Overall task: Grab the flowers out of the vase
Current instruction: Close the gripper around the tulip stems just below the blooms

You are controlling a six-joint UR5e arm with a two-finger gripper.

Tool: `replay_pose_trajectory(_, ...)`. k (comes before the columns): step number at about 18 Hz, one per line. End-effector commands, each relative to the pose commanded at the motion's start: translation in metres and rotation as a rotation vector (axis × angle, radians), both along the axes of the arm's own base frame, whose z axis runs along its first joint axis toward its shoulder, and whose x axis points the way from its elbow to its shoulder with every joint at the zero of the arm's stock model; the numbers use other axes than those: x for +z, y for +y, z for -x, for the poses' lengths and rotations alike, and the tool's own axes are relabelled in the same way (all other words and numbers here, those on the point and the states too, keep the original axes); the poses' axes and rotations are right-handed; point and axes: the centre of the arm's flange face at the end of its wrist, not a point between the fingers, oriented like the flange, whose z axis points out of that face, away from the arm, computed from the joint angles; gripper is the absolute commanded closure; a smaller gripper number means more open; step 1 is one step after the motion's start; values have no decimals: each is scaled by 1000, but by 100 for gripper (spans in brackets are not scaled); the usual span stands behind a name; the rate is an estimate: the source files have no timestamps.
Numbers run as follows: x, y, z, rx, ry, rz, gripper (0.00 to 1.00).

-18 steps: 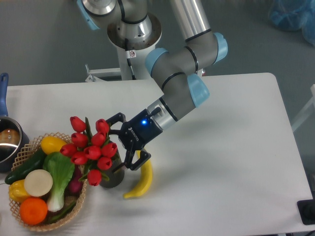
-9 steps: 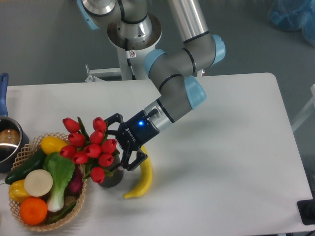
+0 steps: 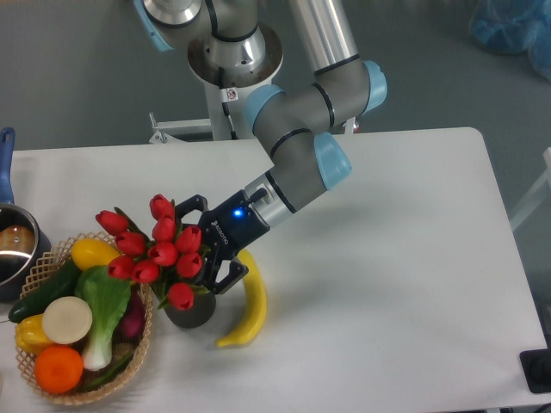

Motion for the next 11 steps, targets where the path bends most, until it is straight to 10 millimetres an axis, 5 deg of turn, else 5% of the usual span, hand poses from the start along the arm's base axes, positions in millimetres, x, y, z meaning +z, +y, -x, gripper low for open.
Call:
replay_pose_trajectory(4,-1,-4,-4,2,-8,2,50)
replay_pose_trajectory(11,6,-6,-5,7,-41,-38,52)
